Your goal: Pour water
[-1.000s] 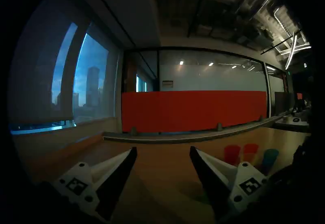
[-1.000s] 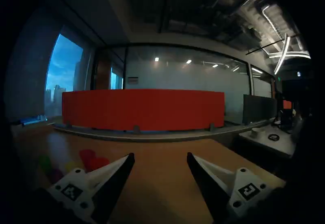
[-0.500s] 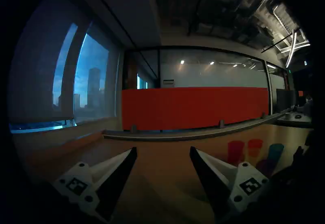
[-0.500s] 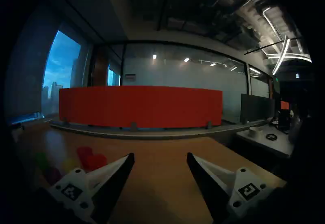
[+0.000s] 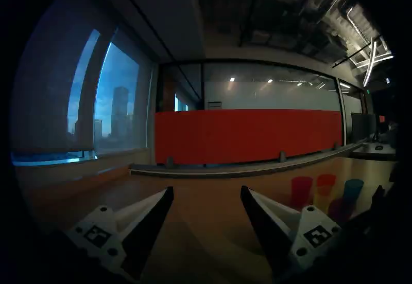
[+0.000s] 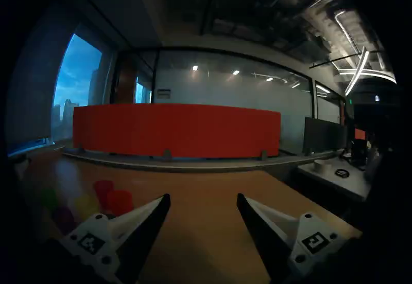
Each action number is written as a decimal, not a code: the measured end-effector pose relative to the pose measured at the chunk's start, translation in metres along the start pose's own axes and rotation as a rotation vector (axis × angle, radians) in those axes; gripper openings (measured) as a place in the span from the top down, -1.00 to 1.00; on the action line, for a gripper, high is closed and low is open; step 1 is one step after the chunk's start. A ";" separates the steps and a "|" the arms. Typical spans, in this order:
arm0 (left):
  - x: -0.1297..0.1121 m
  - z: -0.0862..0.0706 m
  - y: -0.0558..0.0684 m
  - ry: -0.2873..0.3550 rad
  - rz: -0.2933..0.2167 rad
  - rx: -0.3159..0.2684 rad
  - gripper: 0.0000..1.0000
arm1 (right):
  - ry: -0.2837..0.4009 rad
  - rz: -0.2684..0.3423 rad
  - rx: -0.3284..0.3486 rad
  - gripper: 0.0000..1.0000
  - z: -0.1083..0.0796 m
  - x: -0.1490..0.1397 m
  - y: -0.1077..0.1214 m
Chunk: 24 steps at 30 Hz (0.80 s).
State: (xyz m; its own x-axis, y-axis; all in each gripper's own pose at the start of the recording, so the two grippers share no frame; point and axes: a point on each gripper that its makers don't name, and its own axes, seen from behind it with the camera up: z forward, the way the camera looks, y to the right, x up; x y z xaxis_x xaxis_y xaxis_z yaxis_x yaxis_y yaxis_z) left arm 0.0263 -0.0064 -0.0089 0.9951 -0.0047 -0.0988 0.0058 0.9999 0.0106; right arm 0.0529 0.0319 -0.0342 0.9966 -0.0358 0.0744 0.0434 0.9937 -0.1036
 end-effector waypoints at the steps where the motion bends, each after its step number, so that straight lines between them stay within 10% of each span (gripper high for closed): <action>1: -0.002 0.000 0.000 -0.004 -0.001 0.002 -0.93 | 0.000 0.000 0.001 -1.00 0.001 0.001 -0.001; 24: -0.023 0.007 0.000 -0.051 -0.017 -0.005 -0.92 | 0.000 -0.002 0.012 -0.99 0.006 0.002 -0.006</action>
State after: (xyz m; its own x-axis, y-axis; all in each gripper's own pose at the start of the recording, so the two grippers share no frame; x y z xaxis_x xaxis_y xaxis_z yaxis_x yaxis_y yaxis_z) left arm 0.0040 -0.0061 0.0007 0.9986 -0.0226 -0.0482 0.0228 0.9997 0.0042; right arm 0.0545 0.0267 -0.0275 0.9965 -0.0381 0.0751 0.0450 0.9948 -0.0919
